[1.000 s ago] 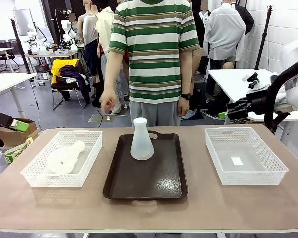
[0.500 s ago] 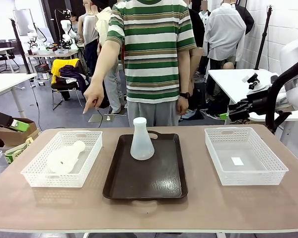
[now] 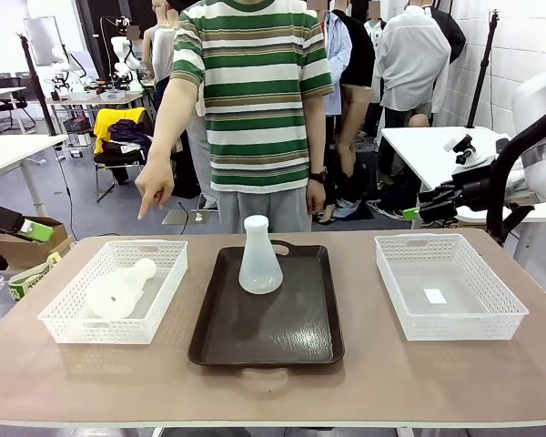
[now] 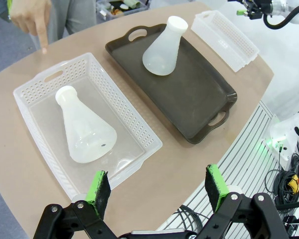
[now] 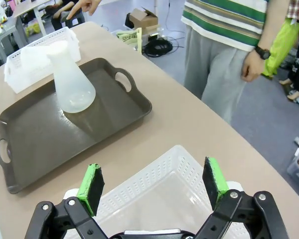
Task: Prepare the laboratory tools.
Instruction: Pick up the Big flask that the person points to.
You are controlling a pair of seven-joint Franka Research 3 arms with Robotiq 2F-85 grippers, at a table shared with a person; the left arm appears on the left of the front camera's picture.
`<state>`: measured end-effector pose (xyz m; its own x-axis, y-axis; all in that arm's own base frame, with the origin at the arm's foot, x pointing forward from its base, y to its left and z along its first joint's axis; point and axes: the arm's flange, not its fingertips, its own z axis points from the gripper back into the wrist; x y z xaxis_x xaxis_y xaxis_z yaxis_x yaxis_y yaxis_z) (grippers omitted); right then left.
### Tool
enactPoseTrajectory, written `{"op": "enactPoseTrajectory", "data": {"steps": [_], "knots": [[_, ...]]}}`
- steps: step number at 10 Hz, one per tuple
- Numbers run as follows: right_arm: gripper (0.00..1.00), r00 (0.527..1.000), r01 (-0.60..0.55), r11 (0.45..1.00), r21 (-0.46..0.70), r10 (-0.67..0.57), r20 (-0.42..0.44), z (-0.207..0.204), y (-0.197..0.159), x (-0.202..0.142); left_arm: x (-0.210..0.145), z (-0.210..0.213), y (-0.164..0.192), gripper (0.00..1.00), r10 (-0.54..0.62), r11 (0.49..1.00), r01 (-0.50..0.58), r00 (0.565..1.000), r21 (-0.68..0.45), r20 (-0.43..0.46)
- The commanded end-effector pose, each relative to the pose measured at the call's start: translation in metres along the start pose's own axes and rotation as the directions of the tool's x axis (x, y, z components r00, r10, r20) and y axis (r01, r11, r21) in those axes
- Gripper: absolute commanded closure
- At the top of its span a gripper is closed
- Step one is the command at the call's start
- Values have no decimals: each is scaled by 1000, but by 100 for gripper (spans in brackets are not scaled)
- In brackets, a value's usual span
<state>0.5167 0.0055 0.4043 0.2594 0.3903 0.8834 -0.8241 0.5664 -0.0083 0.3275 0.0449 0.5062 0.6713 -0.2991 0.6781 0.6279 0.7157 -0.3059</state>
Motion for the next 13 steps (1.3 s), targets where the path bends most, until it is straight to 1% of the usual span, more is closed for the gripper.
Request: {"op": "enactPoseTrajectory", "data": {"steps": [1,10,11,13], "knots": [[0,1000,12,1000,-9,-12,-17,1,0,2,-1,1,2,0,-14,1000,15,1000,-22,13],[0,1000,12,1000,-9,-12,-17,1,0,2,-1,1,2,0,-14,1000,15,1000,-22,13],[0,1000,12,1000,-9,-12,-17,1,0,2,0,0,0,0,0,1000,0,1000,0,0],[0,1000,12,1000,-9,-12,-17,1,0,2,38,-14,6,0,64,989,-50,993,139,-98]]}}
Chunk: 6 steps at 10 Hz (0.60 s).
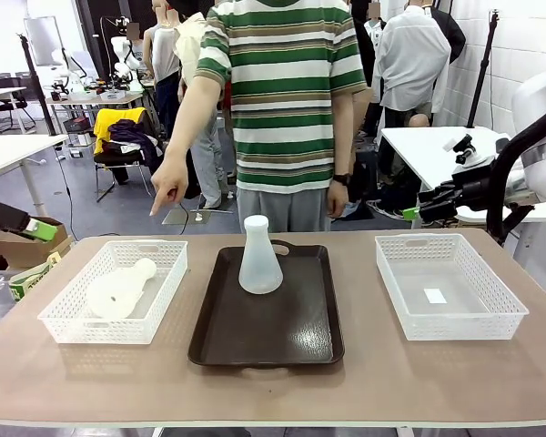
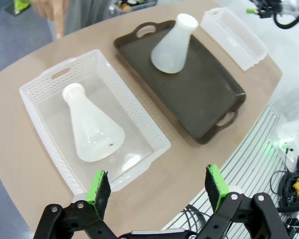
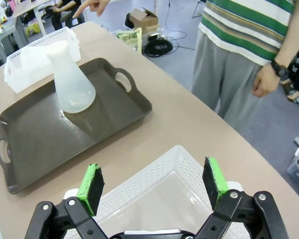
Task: Prepare the laboratory tools.
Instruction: Pick up the Big flask that the person points to.
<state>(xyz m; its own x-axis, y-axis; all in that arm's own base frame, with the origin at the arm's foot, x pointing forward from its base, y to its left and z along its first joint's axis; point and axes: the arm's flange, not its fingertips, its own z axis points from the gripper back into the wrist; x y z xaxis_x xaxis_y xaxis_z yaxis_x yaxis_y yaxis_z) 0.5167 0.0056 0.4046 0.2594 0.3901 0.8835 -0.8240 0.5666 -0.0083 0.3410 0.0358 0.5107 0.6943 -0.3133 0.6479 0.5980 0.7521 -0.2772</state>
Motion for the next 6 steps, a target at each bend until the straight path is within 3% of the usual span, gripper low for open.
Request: {"op": "enactPoseTrajectory", "data": {"steps": [1,3,6], "knots": [[0,1000,12,1000,-9,-12,-17,1,0,2,45,-15,8,0,93,985,-75,989,153,-116],[0,1000,12,1000,-9,-12,-17,1,0,2,93,-47,20,0,189,947,-111,951,302,-244],[0,1000,12,1000,-9,-12,-17,1,0,2,138,-112,58,0,312,886,-135,881,443,-356]]}}
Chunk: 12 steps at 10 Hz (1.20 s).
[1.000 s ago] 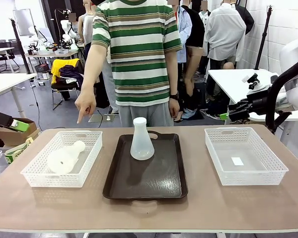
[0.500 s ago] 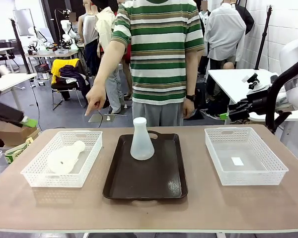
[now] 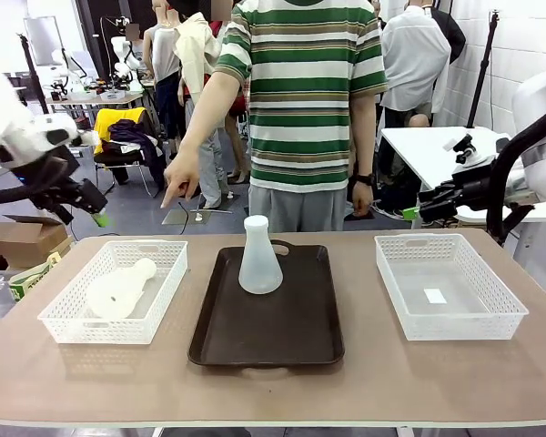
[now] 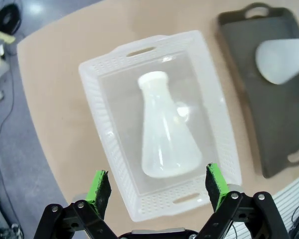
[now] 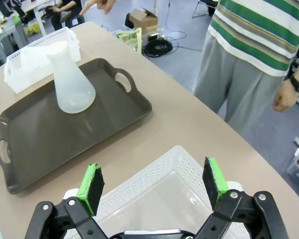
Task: Prepare the laboratory tools.
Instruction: Pick up the Big flask that the person points to.
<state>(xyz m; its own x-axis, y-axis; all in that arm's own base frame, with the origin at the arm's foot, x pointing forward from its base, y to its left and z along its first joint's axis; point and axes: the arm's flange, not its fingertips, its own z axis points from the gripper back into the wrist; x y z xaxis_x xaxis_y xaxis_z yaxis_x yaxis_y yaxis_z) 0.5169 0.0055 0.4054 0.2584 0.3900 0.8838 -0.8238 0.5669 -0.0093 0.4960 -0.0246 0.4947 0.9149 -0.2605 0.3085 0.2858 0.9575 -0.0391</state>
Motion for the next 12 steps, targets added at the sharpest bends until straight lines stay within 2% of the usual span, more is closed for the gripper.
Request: {"op": "enactPoseTrajectory", "data": {"steps": [1,3,5,6,10,12], "knots": [[0,1000,13,1000,-8,-13,-18,0,0,1,38,-18,2,0,19,998,-13,994,56,-105],[0,1000,13,1000,-8,-13,-18,0,0,1,62,-55,3,0,-45,997,56,986,59,-161],[0,1000,13,1000,-8,-13,-18,0,0,1,70,-79,-1,0,-84,995,91,978,29,-190],[0,1000,13,1000,-8,-13,-18,0,0,1,72,-95,-5,0,-117,992,124,974,23,-194],[0,1000,13,1000,-8,-13,-18,0,0,1,78,-145,-7,0,-143,990,140,969,-29,-201],[0,1000,13,1000,-8,-13,-18,0,0,1,73,-162,-11,0,-160,987,162,967,-5,-198]]}}
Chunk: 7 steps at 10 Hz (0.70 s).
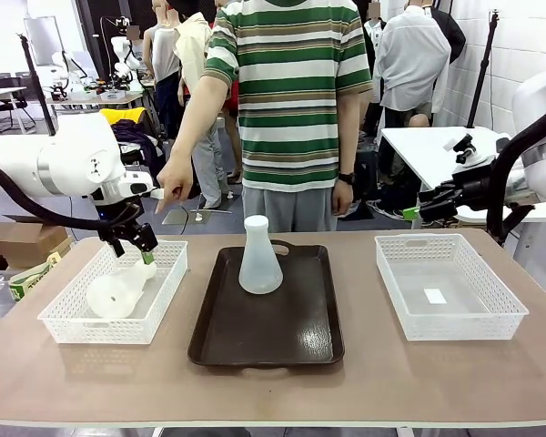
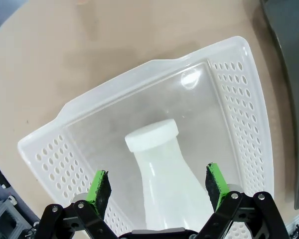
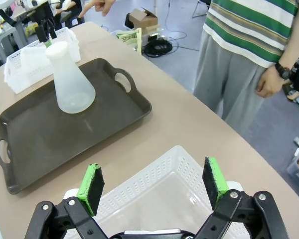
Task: Prepare the laboratory tools.
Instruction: Pick up the Big flask that the person points to.
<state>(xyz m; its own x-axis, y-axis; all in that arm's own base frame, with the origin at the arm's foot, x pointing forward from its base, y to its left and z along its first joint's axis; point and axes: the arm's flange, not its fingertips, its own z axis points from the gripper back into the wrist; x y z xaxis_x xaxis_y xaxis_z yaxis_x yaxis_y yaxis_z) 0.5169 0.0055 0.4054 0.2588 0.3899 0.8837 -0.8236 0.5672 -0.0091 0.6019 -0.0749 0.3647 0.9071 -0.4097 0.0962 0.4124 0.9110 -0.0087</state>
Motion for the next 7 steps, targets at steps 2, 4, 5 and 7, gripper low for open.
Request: {"op": "enactPoseTrajectory", "data": {"steps": [2,4,5,7], "knots": [[0,1000,13,1000,-8,-13,-17,0,0,1,3,-16,1,0,-33,999,33,998,18,46],[0,1000,13,1000,-8,-13,-17,0,0,1,7,-30,5,0,-18,999,18,1000,29,25],[0,1000,13,1000,-8,-13,-17,0,0,1,9,-34,6,0,-11,999,10,1000,37,13],[0,1000,13,1000,-8,-13,-17,0,0,1,14,-41,6,0,-4,999,3,1000,36,6]]}}
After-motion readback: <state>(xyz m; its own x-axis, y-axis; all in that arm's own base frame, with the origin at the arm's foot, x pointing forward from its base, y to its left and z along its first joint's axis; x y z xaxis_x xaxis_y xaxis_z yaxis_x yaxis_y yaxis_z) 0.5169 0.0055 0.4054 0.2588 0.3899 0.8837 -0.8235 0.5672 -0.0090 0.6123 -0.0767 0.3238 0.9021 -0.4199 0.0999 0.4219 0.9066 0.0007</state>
